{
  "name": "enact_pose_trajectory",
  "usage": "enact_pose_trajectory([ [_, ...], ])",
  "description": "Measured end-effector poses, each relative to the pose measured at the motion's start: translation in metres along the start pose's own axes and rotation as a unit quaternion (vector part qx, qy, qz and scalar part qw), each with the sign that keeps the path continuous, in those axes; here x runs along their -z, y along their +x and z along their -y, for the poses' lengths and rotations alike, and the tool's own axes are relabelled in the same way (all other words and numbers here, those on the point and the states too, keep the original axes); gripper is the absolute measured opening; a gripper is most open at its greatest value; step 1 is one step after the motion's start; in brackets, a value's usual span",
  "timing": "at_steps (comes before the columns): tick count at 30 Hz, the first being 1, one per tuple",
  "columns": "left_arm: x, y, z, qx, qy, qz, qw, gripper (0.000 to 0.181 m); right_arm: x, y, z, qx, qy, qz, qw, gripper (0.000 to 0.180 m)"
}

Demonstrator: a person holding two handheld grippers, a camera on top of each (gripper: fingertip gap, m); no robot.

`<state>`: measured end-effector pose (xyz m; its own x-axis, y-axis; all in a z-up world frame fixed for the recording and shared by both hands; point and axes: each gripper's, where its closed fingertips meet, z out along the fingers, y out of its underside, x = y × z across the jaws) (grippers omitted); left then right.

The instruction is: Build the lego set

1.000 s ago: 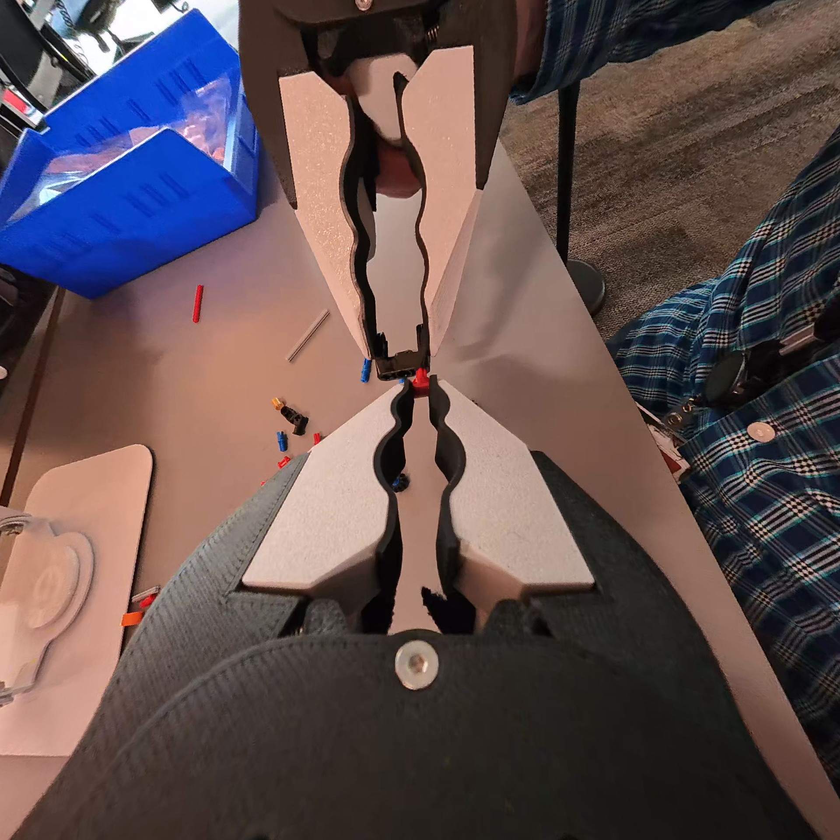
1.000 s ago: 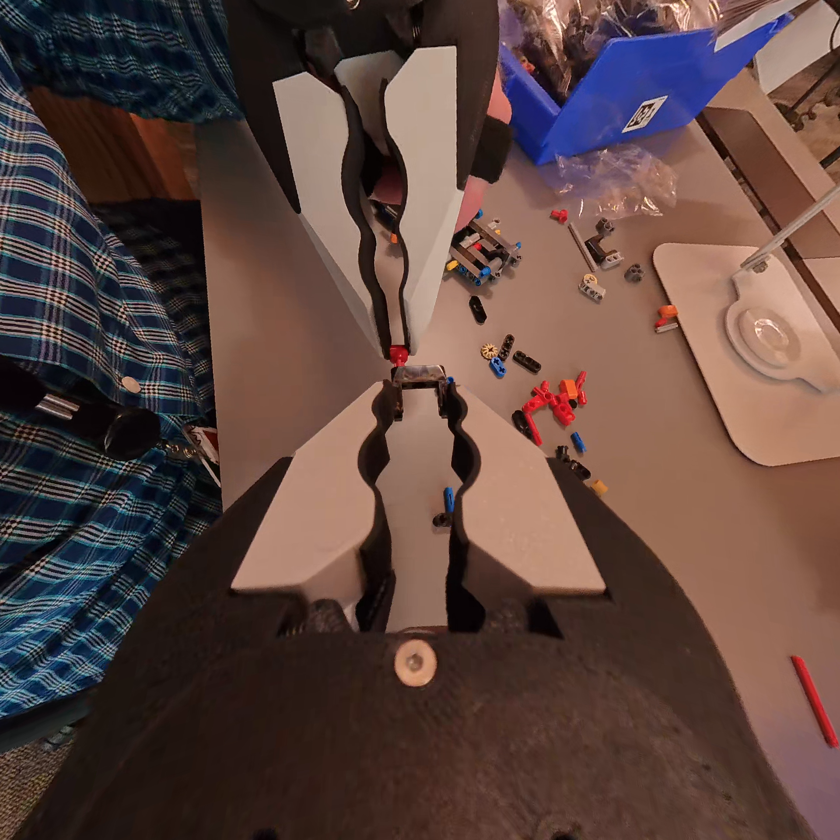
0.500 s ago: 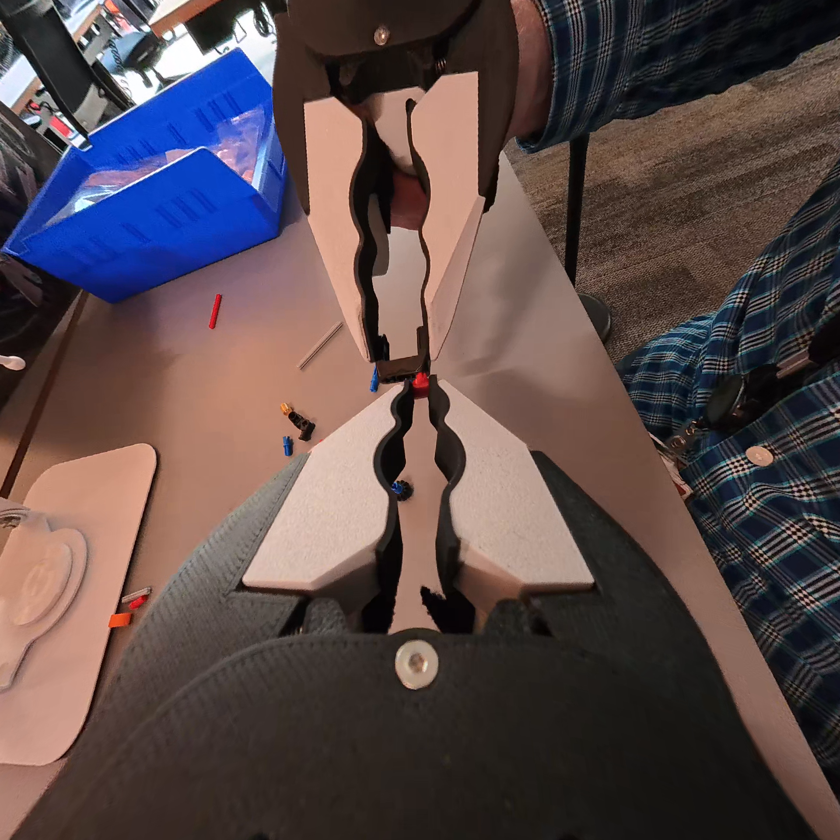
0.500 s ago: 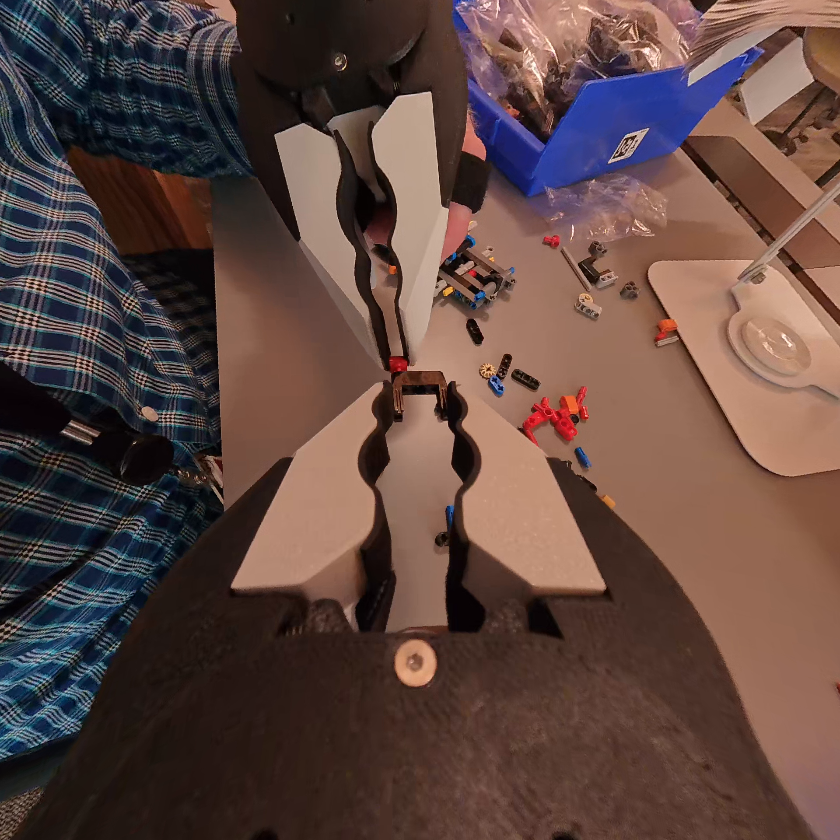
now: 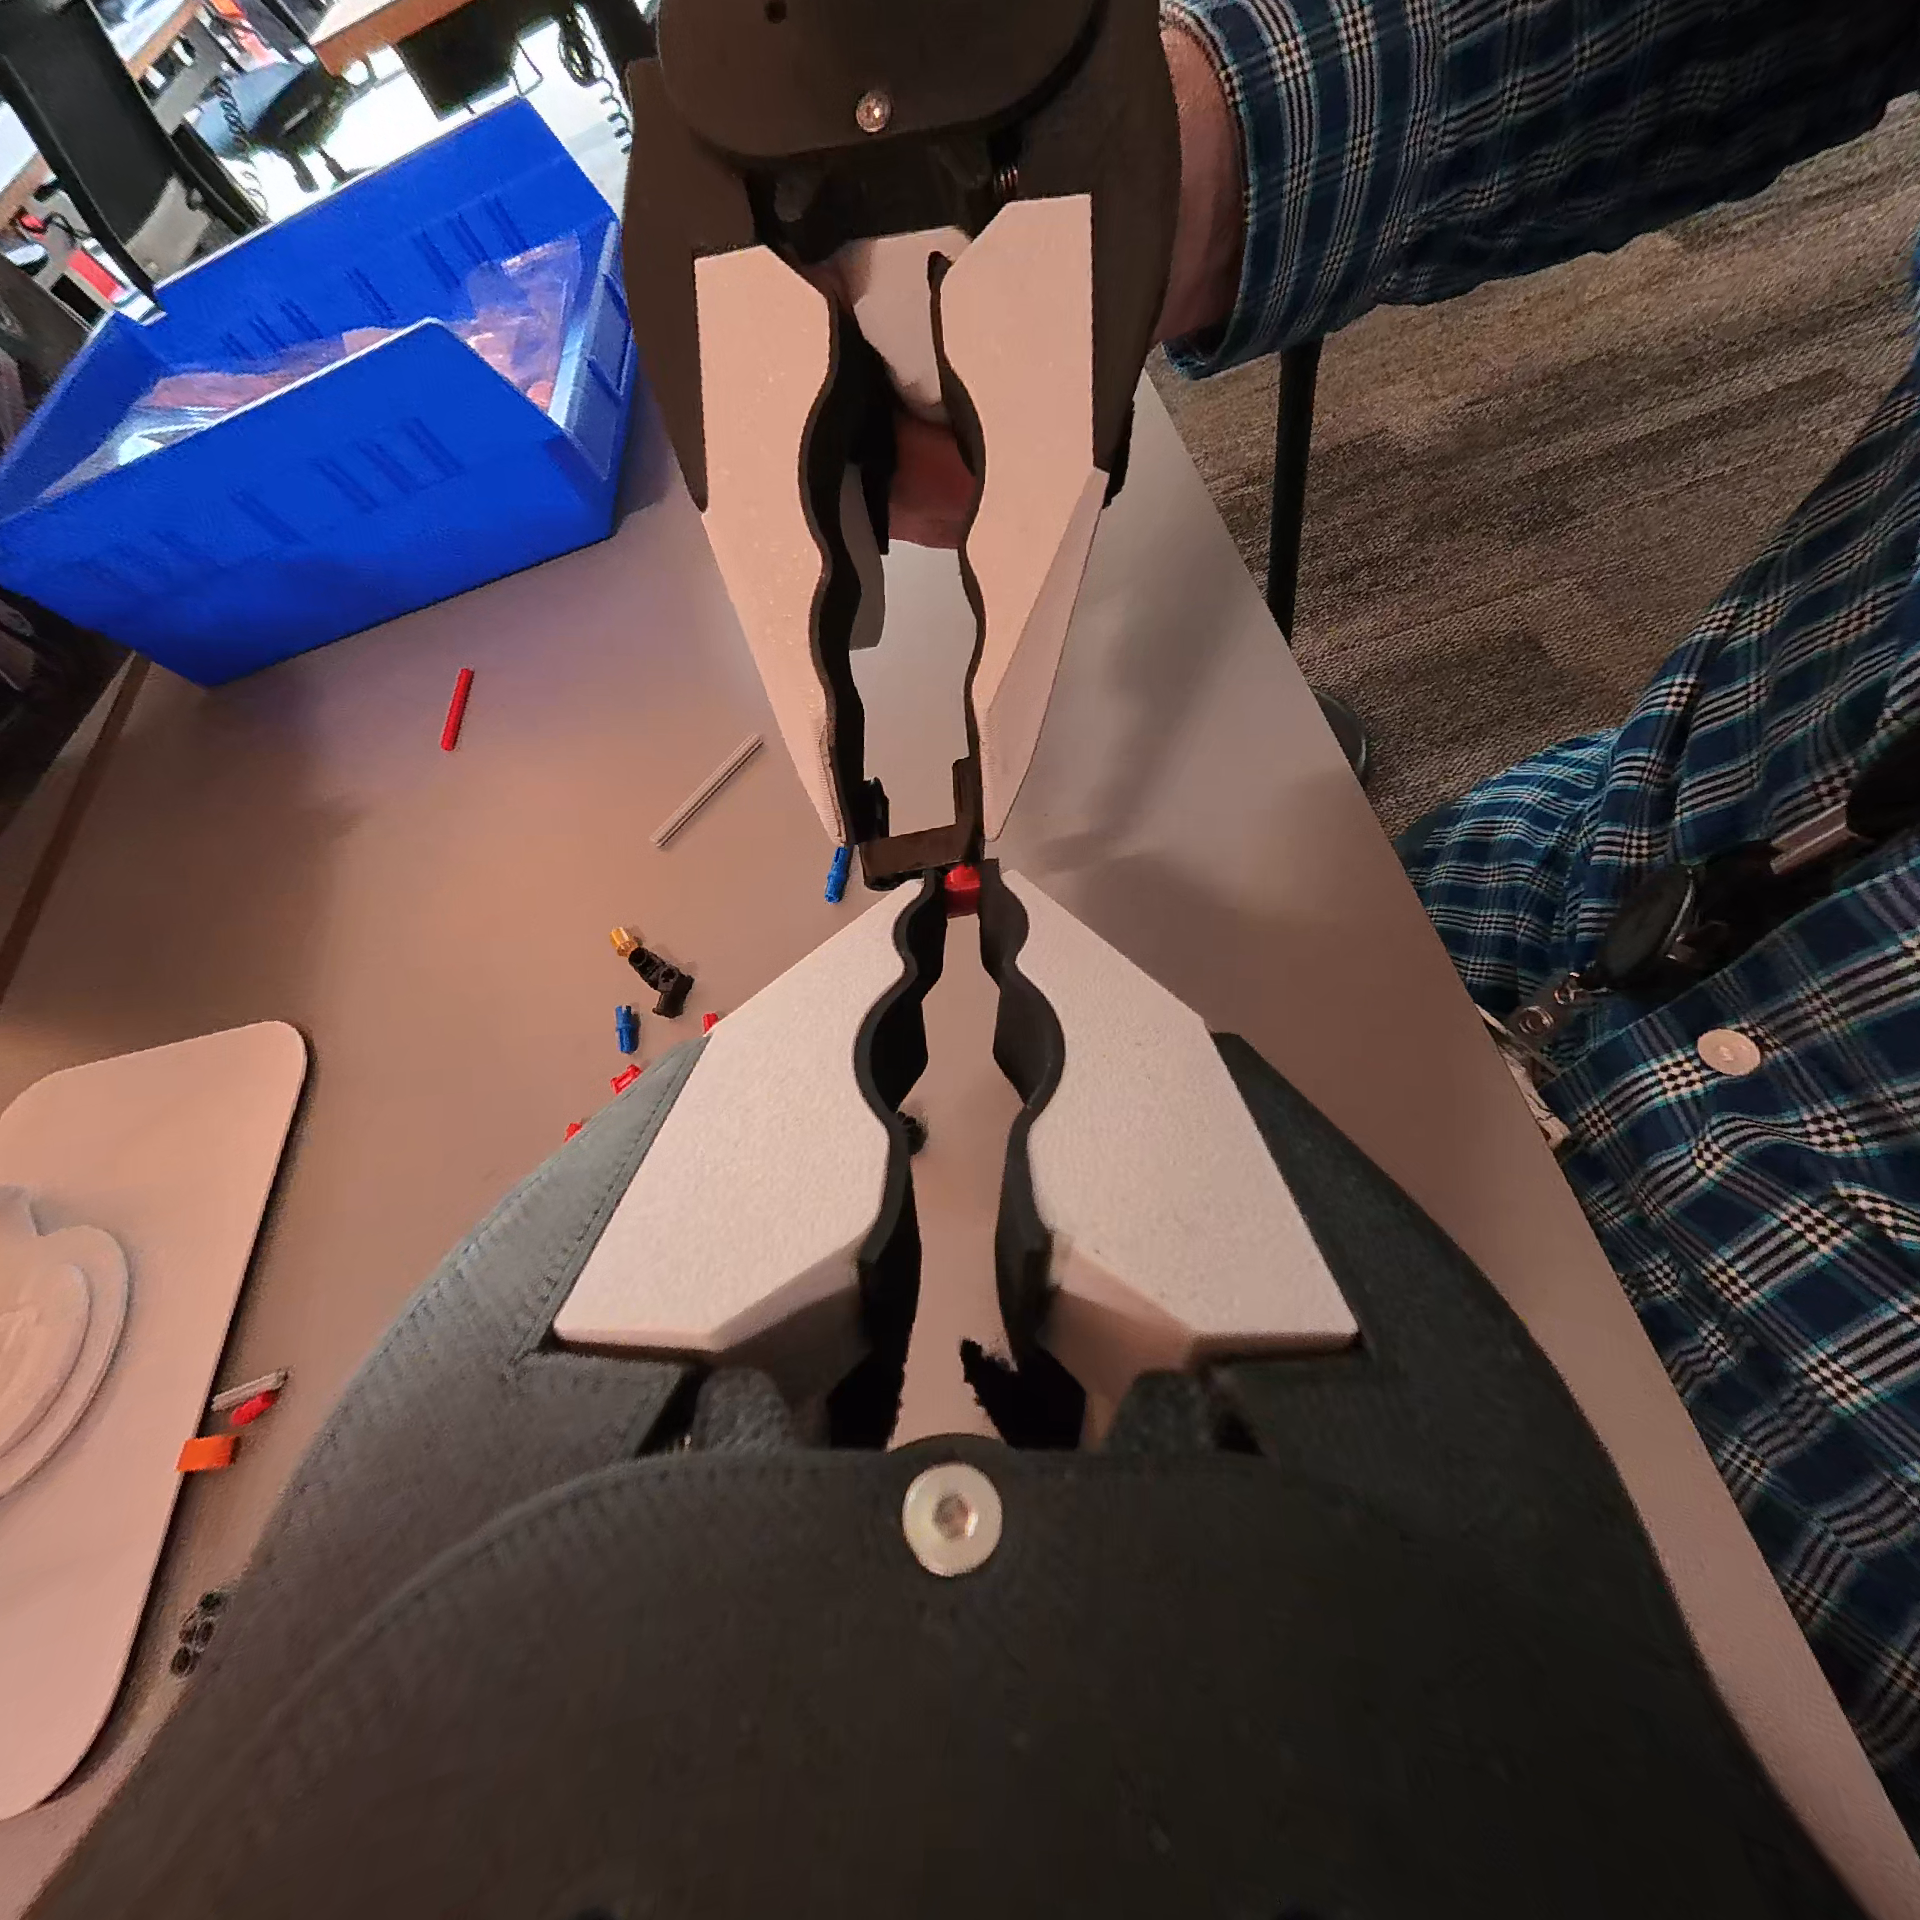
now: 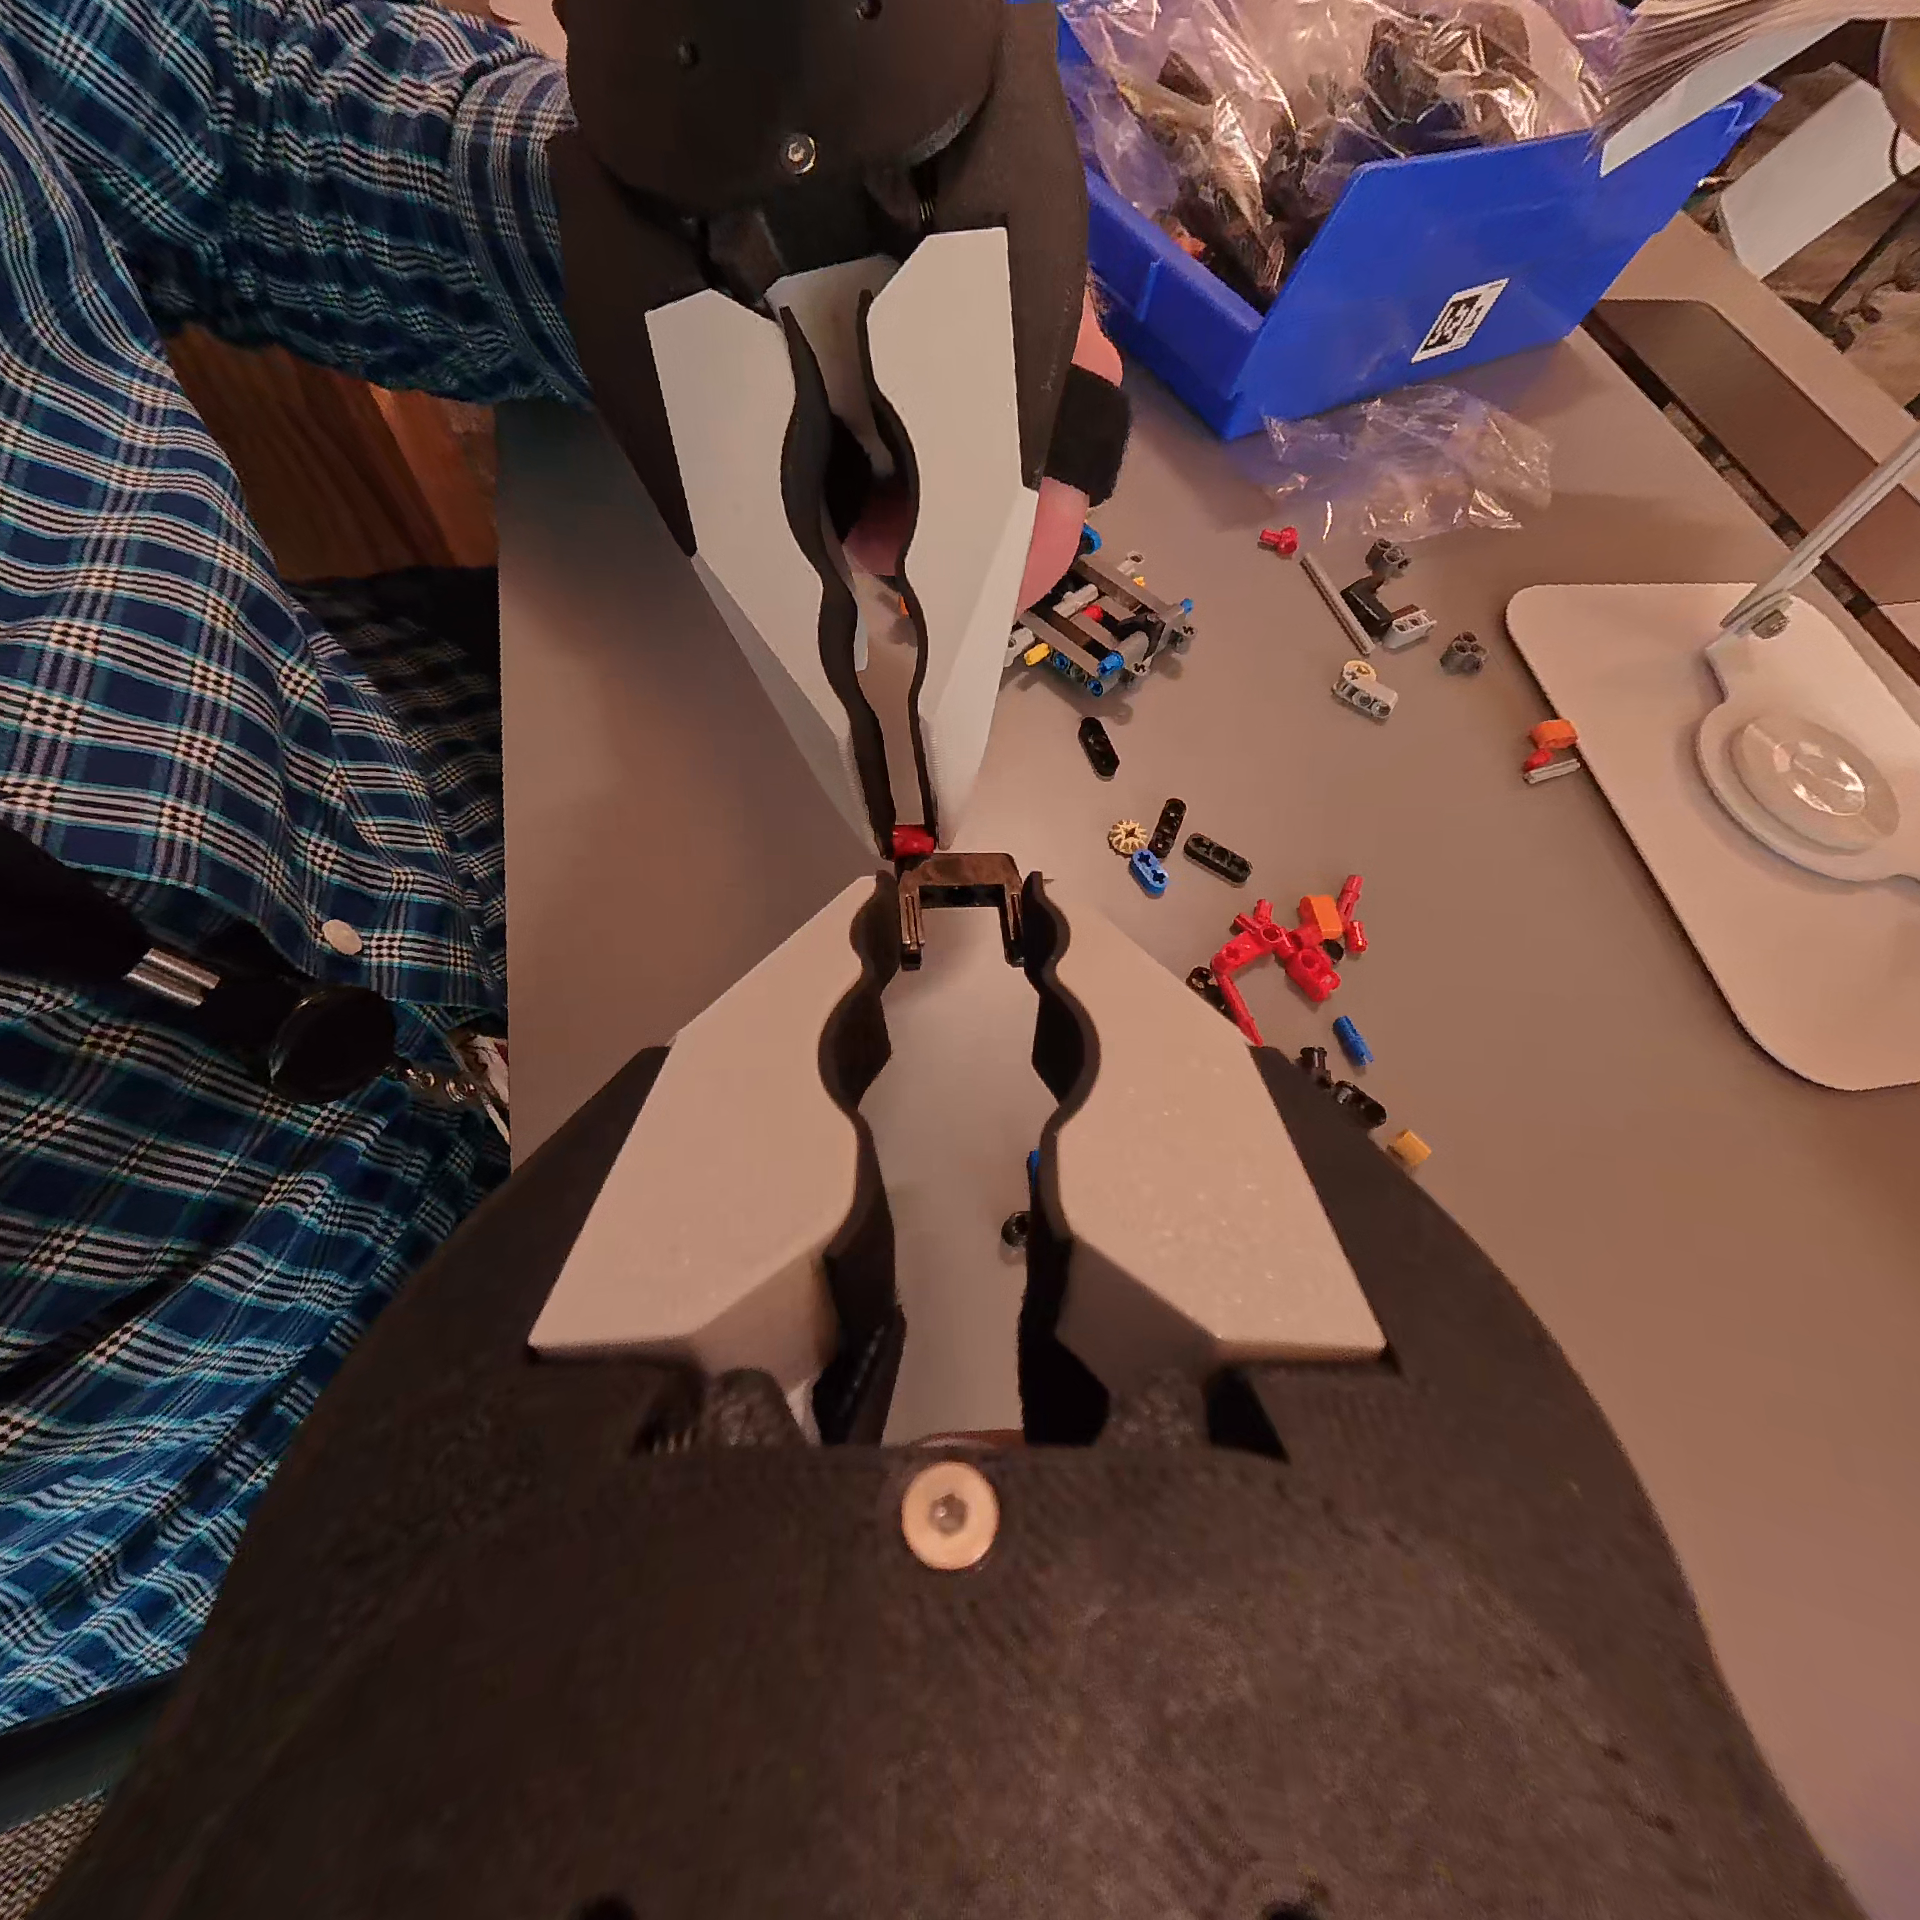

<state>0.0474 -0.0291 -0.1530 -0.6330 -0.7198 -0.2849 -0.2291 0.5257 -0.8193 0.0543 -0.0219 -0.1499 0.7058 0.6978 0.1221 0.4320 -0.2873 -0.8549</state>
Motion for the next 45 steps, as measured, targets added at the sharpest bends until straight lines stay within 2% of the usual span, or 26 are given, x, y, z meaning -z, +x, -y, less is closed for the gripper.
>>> enact_pose_trajectory([
  [14,0.002,0.001,0.000,0.010,0.003,-0.001,1.000,0.005,-0.004,-0.002,0.001,0.003,0.004,0.001,1.000,0.021],
  [18,0.016,-0.014,0.005,0.054,0.018,0.038,0.998,0.007,-0.001,0.010,0.016,0.011,0.030,-0.040,0.999,0.021],
  [20,0.023,-0.021,0.002,0.083,0.008,0.063,0.995,0.017,0.003,0.020,0.023,0.018,0.044,-0.077,0.996,0.021],
  [23,0.033,-0.023,0.007,0.160,0.052,0.059,0.984,0.021,0.008,0.024,0.033,0.026,0.072,-0.110,0.991,0.021],
  [27,0.032,-0.026,0.013,0.260,0.111,0.038,0.958,0.025,0.007,0.021,0.042,0.083,0.073,-0.165,0.980,0.021],
  [32,0.032,-0.021,0.026,0.337,0.186,-0.005,0.923,0.016,0.008,0.015,0.050,0.173,0.051,-0.226,0.957,0.021],
  [41,0.032,-0.016,0.035,0.392,0.263,-0.029,0.881,0.005,0.012,0.006,0.053,0.263,0.029,-0.297,0.917,0.023],
  [45,0.030,-0.015,0.031,0.377,0.246,-0.021,0.893,0.005,0.008,0.002,0.048,0.235,0.036,-0.263,0.935,0.030],
])
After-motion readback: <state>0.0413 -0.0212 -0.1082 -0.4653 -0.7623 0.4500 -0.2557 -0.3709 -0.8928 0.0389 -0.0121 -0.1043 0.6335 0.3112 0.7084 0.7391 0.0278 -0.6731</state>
